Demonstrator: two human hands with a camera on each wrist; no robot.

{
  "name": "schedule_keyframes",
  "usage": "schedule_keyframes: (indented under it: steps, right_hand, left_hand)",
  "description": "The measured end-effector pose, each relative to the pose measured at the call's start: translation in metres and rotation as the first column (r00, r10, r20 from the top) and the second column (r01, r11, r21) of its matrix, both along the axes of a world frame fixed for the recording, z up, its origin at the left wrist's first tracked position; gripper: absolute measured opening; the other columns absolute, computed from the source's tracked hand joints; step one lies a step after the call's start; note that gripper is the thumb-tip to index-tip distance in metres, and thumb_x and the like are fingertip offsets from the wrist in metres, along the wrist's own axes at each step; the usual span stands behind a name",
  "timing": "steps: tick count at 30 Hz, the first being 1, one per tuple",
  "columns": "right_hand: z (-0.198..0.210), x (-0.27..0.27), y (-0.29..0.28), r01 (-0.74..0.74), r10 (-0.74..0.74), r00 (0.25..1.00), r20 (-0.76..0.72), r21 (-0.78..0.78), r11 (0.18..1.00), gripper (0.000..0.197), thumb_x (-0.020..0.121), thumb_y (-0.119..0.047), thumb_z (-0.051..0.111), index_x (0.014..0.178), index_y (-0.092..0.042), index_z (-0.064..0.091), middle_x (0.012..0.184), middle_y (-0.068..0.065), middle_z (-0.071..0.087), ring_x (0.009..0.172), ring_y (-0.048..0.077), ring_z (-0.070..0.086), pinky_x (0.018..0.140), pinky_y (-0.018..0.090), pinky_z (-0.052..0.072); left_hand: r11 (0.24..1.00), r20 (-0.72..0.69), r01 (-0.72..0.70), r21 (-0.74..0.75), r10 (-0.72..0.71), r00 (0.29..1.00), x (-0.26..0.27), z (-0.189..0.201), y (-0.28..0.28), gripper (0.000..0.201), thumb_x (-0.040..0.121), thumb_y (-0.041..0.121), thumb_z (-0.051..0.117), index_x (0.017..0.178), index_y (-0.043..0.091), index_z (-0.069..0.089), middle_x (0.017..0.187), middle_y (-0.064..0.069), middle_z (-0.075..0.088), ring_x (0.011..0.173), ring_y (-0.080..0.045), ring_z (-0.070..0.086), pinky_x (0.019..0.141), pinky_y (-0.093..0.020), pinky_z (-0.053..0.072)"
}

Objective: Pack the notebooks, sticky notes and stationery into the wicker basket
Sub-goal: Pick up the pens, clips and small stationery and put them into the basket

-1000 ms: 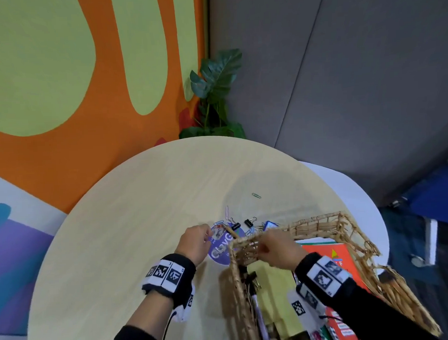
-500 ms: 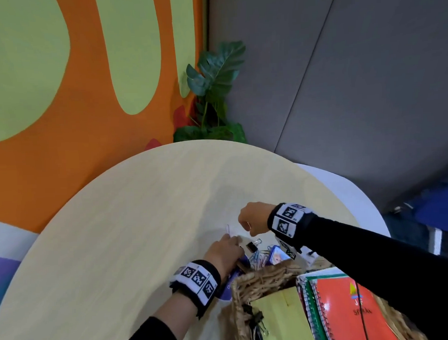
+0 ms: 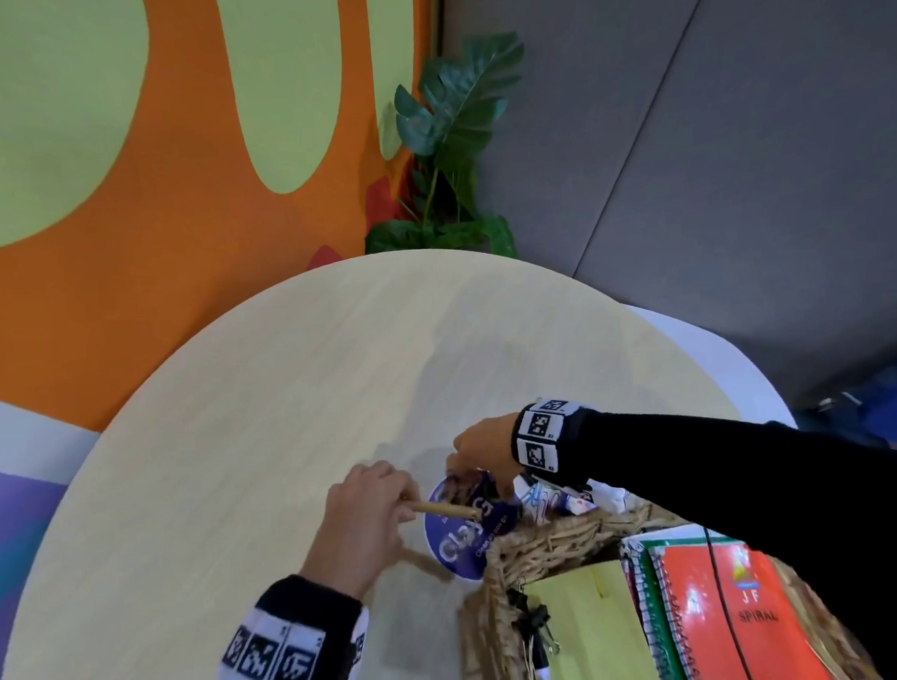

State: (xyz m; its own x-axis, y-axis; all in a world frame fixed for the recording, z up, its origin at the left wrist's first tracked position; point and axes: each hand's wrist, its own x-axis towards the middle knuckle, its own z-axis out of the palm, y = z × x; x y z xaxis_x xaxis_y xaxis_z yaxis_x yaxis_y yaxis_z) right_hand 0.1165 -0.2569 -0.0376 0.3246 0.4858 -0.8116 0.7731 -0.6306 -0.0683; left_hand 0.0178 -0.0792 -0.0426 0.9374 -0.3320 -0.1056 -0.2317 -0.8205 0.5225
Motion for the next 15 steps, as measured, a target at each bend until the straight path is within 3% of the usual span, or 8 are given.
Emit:
schedule_keyframes:
  steps: [3, 6, 9, 12, 14, 15]
  right_hand:
    - [-0.002, -0.004, 0.009, -0.073, 0.073, 0.997, 0.003, -0.033, 0.997, 0.062, 0.061, -0.021, 0.086, 0.114, -0.006, 0.058, 0.113, 0.017, 0.063, 0.101, 0.034, 0.061, 0.072, 0.037, 0.05]
    - [-0.005, -0.005, 0.013, -0.14, 0.141, 0.989, 0.052, -0.03, 0.99, 0.062, 0.068, -0.02, 0.082, 0.123, -0.007, 0.056, 0.119, 0.016, 0.063, 0.109, 0.034, 0.059, 0.084, 0.039, 0.051]
    - [-0.007, -0.007, 0.015, -0.163, 0.176, 0.981, 0.088, -0.13, 0.978, 0.049, 0.08, -0.021, 0.073, 0.123, -0.004, 0.056, 0.12, 0.017, 0.062, 0.109, 0.034, 0.059, 0.075, 0.033, 0.046]
    - [-0.001, -0.009, 0.015, -0.171, 0.186, 0.979, 0.086, -0.152, 0.973, 0.044, 0.082, -0.021, 0.071, 0.119, -0.001, 0.059, 0.117, 0.018, 0.064, 0.107, 0.034, 0.06, 0.074, 0.034, 0.046]
    - [0.01, -0.007, 0.015, -0.113, 0.126, 0.987, 0.098, -0.124, 0.986, 0.033, 0.079, -0.019, 0.072, 0.106, -0.001, 0.064, 0.11, 0.018, 0.068, 0.104, 0.033, 0.063, 0.066, 0.031, 0.045]
    - [0.019, -0.007, 0.014, -0.048, 0.06, 0.99, 0.127, -0.1, 0.994, 0.019, 0.078, -0.016, 0.072, 0.091, -0.003, 0.066, 0.105, 0.017, 0.07, 0.101, 0.032, 0.064, 0.06, 0.027, 0.043]
  left_hand:
    - [0.987, -0.016, -0.13, -0.095, 0.129, 0.991, -0.019, -0.001, 0.025, 0.009, 0.076, 0.021, 0.07, 0.08, 0.028, 0.066, 0.079, 0.014, 0.059, 0.077, -0.013, 0.052, 0.072, -0.031, 0.044]
    - [0.968, -0.072, -0.201, -0.149, 0.192, 0.979, -0.042, 0.002, 0.039, 0.023, 0.076, 0.013, 0.074, 0.074, 0.033, 0.063, 0.077, 0.016, 0.059, 0.077, -0.01, 0.055, 0.071, -0.023, 0.042]
    - [0.961, -0.11, -0.219, -0.169, 0.203, 0.973, -0.062, -0.001, 0.047, 0.033, 0.074, 0.02, 0.072, 0.068, 0.047, 0.054, 0.076, 0.017, 0.06, 0.077, -0.004, 0.055, 0.071, -0.015, 0.041]
    - [0.954, -0.135, -0.244, -0.171, 0.223, 0.965, -0.075, 0.001, 0.047, 0.035, 0.075, 0.022, 0.072, 0.069, 0.051, 0.053, 0.076, 0.017, 0.061, 0.075, -0.001, 0.057, 0.07, -0.012, 0.039]
    - [0.953, -0.145, -0.239, -0.186, 0.214, 0.966, -0.08, 0.01, 0.041, 0.037, 0.078, 0.018, 0.073, 0.069, 0.047, 0.052, 0.078, 0.016, 0.062, 0.08, -0.004, 0.058, 0.07, -0.01, 0.039]
    - [0.953, -0.144, -0.229, -0.196, 0.203, 0.968, -0.083, 0.016, 0.035, 0.034, 0.081, 0.019, 0.071, 0.071, 0.045, 0.051, 0.079, 0.016, 0.062, 0.087, -0.003, 0.057, 0.07, -0.009, 0.039]
